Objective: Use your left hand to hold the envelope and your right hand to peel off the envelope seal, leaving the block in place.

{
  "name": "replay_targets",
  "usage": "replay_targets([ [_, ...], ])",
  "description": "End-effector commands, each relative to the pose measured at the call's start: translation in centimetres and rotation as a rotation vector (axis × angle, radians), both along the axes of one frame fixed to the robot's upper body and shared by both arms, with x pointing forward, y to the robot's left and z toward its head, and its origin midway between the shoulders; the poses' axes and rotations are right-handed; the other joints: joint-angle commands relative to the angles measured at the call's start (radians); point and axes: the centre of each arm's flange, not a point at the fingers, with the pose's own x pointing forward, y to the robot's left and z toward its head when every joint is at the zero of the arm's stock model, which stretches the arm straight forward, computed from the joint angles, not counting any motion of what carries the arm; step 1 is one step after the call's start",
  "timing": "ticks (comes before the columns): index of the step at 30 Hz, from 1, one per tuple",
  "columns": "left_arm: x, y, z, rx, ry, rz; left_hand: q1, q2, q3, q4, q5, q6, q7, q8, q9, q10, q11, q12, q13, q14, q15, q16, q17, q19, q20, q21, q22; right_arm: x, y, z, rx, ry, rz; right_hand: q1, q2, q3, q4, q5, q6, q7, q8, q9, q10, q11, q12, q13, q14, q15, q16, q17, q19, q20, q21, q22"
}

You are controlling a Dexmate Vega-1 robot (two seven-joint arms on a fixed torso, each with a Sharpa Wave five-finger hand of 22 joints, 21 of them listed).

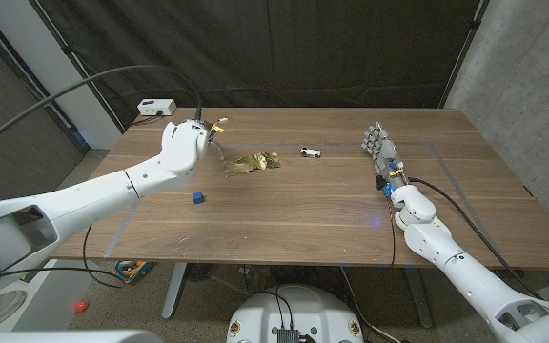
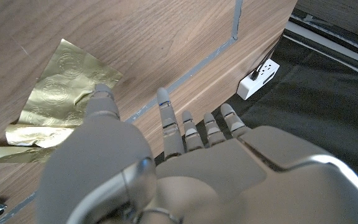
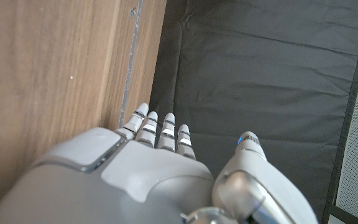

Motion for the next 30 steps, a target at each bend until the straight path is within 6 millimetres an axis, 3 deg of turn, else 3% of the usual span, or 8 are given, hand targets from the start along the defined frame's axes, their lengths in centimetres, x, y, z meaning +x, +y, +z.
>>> replay_targets([
  [1, 0.7, -0.9, -1.8, 0.036, 0.022, 0.016, -0.008, -0.007, -0.013, 0.001, 0.007, 0.016, 0.006, 0.002, 0.002, 0.000, 0.008, 0.007, 0.006, -0.003, 0.002, 0.005, 0.002, 0.002, -0.006, 0.009, 0.001, -0.1, -0.1, -0.1, 0.006, -0.007, -0.004, -0.009, 0.004, 0.002, 0.001, 0.005, 0.012, 0.001, 0.004, 0.005, 0.008, 0.001, 0.005, 0.001, 0.009, 0.000, 0.004, 0.006, 0.002, 0.003, -0.004, 0.004],
  [9, 1.1, -1.3, -2.9, 0.027, 0.020, -0.011, -0.016, -0.012, -0.028, 0.008, 0.014, -0.037, -0.017, -0.027, 0.001, -0.009, 0.004, 0.005, 0.008, -0.003, 0.003, 0.003, 0.003, 0.002, -0.007, 0.008, 0.001, -0.2, -0.2, -0.2, 0.007, -0.006, -0.007, -0.011, 0.004, 0.001, 0.002, 0.005, 0.013, 0.000, 0.004, 0.005, 0.008, -0.001, 0.004, 0.001, 0.010, -0.001, 0.003, 0.006, 0.004, 0.002, -0.005, 0.005],
  [17, 1.7, -1.4, -3.7, 0.004, 0.009, -0.034, -0.020, -0.007, -0.032, 0.013, 0.017, -0.049, -0.019, -0.035, 0.001, -0.012, 0.005, 0.005, 0.009, -0.003, -0.002, 0.002, 0.004, 0.004, -0.010, 0.008, 0.001, -0.2, -0.2, -0.3, 0.009, -0.007, -0.012, -0.013, 0.003, 0.000, 0.003, 0.006, 0.013, 0.000, 0.003, 0.005, 0.008, 0.000, 0.004, 0.001, 0.012, 0.000, 0.003, 0.006, 0.005, 0.003, -0.008, 0.005],
  [30, 2.4, -1.0, -5.4, -0.031, -0.024, -0.064, -0.021, 0.047, -0.019, 0.031, 0.018, -0.011, -0.022, -0.029, 0.001, 0.006, 0.000, 0.016, 0.011, 0.005, -0.011, 0.000, 0.006, 0.007, -0.013, 0.010, 0.002, 0.1, 0.2, -0.2, 0.008, -0.008, -0.014, -0.017, 0.003, -0.001, 0.005, 0.006, 0.012, 0.000, 0.003, 0.005, 0.009, 0.001, 0.004, 0.001, 0.015, 0.001, 0.003, 0.006, 0.007, 0.002, -0.011, 0.005],
])
